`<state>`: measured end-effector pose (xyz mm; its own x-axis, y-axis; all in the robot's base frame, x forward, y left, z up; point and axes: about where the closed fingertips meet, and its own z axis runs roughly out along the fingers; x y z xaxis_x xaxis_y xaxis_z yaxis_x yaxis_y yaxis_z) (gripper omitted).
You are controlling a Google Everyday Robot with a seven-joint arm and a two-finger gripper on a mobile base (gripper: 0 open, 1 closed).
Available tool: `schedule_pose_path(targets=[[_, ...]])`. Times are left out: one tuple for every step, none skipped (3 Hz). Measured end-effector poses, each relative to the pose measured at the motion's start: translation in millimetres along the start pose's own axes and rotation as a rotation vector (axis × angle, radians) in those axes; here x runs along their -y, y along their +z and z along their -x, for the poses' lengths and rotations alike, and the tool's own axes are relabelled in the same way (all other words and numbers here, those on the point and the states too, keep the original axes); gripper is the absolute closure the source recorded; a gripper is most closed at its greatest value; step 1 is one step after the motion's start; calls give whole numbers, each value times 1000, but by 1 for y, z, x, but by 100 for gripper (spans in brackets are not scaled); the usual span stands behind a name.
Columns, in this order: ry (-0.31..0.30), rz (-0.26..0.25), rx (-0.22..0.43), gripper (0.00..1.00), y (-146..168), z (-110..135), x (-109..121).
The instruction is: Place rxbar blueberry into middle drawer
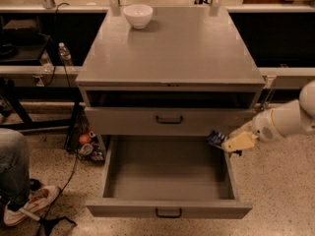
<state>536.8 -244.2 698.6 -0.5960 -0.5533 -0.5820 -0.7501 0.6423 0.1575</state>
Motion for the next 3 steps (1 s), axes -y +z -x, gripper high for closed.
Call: schedule_pose_path(targets=[[54, 54, 19, 100, 32, -33, -2], [54, 54, 19, 100, 32, -33, -2], [62, 80, 36, 100, 51, -44, 1]])
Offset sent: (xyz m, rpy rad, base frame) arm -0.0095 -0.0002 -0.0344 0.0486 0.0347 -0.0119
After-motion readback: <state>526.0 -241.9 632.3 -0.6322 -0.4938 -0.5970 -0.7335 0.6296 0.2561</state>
